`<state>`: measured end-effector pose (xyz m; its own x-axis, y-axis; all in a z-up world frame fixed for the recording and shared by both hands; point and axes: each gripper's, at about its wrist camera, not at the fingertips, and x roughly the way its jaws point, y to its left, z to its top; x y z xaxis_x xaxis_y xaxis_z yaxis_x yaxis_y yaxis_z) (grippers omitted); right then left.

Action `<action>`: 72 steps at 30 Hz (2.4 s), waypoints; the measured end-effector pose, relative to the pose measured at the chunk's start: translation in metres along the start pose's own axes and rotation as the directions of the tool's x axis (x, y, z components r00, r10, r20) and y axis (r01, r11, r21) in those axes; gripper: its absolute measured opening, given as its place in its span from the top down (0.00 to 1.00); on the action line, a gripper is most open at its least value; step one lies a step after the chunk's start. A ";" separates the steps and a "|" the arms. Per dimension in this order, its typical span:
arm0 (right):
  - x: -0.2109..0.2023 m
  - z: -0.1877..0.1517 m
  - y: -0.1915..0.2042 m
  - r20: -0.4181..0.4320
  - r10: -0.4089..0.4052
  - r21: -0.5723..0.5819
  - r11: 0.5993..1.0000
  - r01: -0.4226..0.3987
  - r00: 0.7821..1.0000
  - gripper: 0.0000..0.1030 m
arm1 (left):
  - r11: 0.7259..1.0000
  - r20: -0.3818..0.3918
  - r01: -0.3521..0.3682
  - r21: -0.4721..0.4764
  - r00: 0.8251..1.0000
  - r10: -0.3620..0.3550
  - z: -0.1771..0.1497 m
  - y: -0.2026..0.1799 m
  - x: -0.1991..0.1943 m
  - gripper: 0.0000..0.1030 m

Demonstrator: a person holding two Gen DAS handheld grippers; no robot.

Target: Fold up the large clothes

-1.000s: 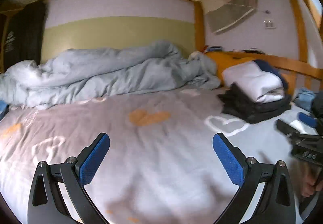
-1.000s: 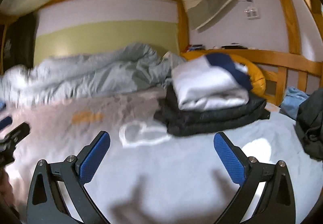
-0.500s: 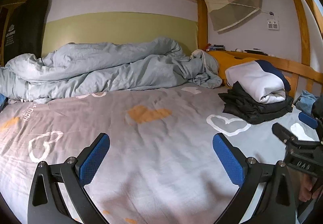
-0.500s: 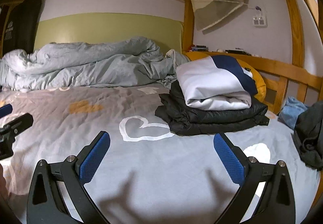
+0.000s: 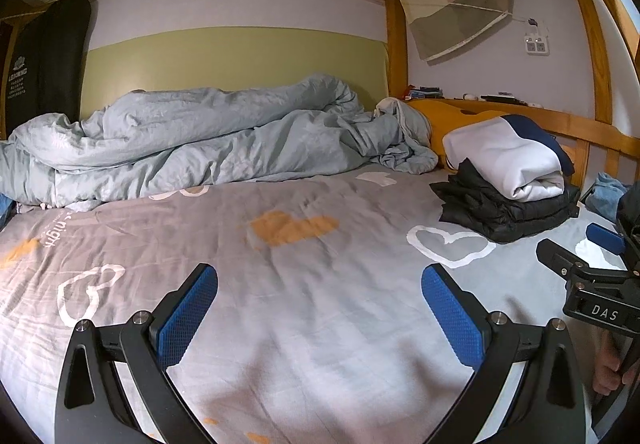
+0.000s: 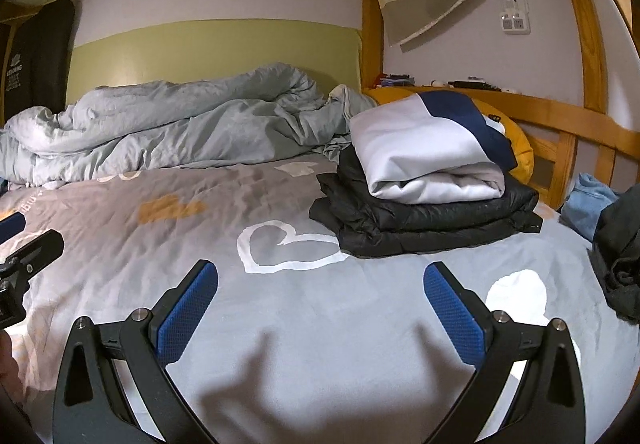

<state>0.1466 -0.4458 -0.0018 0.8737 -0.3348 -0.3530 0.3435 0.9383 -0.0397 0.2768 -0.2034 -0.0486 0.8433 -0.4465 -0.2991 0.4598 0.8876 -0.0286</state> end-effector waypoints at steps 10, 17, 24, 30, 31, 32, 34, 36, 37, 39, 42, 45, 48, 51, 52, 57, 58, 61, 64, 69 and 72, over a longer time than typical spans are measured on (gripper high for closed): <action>0.002 0.000 -0.007 -0.011 0.026 0.044 0.999 -0.026 1.000 0.01 | 1.000 0.010 -0.022 0.015 1.000 0.022 -0.001 -0.001 -0.003 0.00; 0.002 -0.001 -0.008 -0.011 0.023 0.043 0.999 -0.022 1.000 0.01 | 1.000 0.012 -0.020 0.016 1.000 0.020 -0.001 -0.002 -0.004 0.00; -0.003 -0.001 0.014 0.015 0.014 -0.064 0.998 -0.013 1.000 0.01 | 0.999 0.021 -0.022 0.026 1.000 0.022 0.000 -0.003 -0.005 0.00; 0.000 -0.001 0.003 -0.002 0.018 -0.011 1.000 -0.018 1.000 0.01 | 0.999 0.021 -0.022 0.026 1.000 0.022 0.000 -0.005 -0.005 0.00; 0.001 -0.001 0.003 -0.005 0.018 -0.008 1.000 -0.018 1.000 0.01 | 0.999 0.025 -0.023 0.025 0.999 0.022 0.000 -0.004 -0.006 0.00; 0.001 -0.001 0.003 -0.006 0.018 -0.009 1.000 -0.018 1.000 0.01 | 0.999 0.031 -0.023 0.022 0.999 0.023 0.001 -0.004 -0.007 0.00; 0.001 -0.001 0.006 -0.009 0.014 -0.022 1.000 -0.014 1.000 0.01 | 1.000 0.042 -0.023 0.020 0.999 0.022 0.001 -0.004 -0.010 0.00; 0.001 -0.001 0.009 -0.009 0.011 -0.039 0.999 -0.011 1.000 0.01 | 1.000 0.040 -0.024 0.021 0.999 0.023 0.002 -0.004 -0.010 0.00; 0.001 -0.001 0.010 -0.009 0.011 -0.046 0.999 -0.011 1.000 0.01 | 1.000 0.034 -0.023 0.021 0.999 0.023 0.002 -0.004 -0.009 0.00; 0.001 -0.001 0.011 -0.011 0.010 -0.051 0.999 -0.011 1.000 0.01 | 1.000 0.025 -0.022 0.016 0.999 0.022 0.002 -0.003 -0.008 0.00; 0.001 -0.001 0.010 -0.011 0.011 -0.040 0.999 -0.012 1.000 0.01 | 1.000 0.035 -0.024 0.015 0.999 0.024 0.003 -0.001 -0.010 0.00; 0.002 -0.001 0.008 -0.014 0.007 -0.022 1.000 -0.007 1.000 0.01 | 0.999 0.049 -0.023 0.025 0.999 0.022 0.003 -0.003 -0.012 0.00; 0.001 -0.002 0.006 -0.015 0.008 -0.017 1.000 -0.008 1.000 0.01 | 0.999 0.050 -0.025 0.032 0.998 0.023 0.003 -0.005 -0.013 0.00; 0.001 -0.001 0.006 -0.013 0.006 -0.021 1.000 -0.006 1.000 0.01 | 0.999 0.050 -0.025 0.029 0.998 0.023 0.003 -0.005 -0.012 0.00; 0.002 -0.001 0.006 -0.013 0.005 -0.023 1.000 -0.005 1.000 0.01 | 0.999 0.049 -0.024 0.031 0.999 0.022 0.003 -0.004 -0.013 0.00; 0.002 -0.001 0.006 -0.013 0.007 -0.023 1.000 -0.007 1.000 0.01 | 0.999 0.055 -0.025 0.033 0.998 0.023 0.003 -0.004 -0.014 0.00; 0.002 -0.001 0.005 -0.014 0.008 -0.021 1.000 -0.008 1.000 0.01 | 0.999 0.058 -0.026 0.034 0.998 0.024 0.003 -0.005 -0.014 0.00; 0.003 -0.001 0.005 -0.016 0.010 -0.021 1.000 -0.010 1.000 0.01 | 0.999 0.057 -0.026 0.034 0.998 0.024 0.003 -0.005 -0.015 0.00; 0.003 -0.001 0.005 -0.014 0.009 -0.021 1.000 -0.009 1.000 0.01 | 0.999 0.057 -0.027 0.034 0.998 0.025 0.003 -0.005 -0.015 0.00; 0.003 -0.001 0.006 -0.015 0.010 -0.019 1.000 -0.010 1.000 0.01 | 0.999 0.065 -0.029 0.045 0.998 0.026 0.003 -0.006 -0.017 0.00; 0.003 -0.001 0.005 -0.016 0.010 -0.021 1.000 -0.010 1.000 0.01 | 0.998 0.065 -0.033 0.051 0.997 0.030 0.003 -0.007 -0.017 0.00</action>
<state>0.1504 -0.4415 -0.0041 0.8713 -0.3244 -0.3681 0.3277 0.9432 -0.0554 0.2599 -0.2017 -0.0405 0.8729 -0.4263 -0.2373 0.4452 0.8949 0.0299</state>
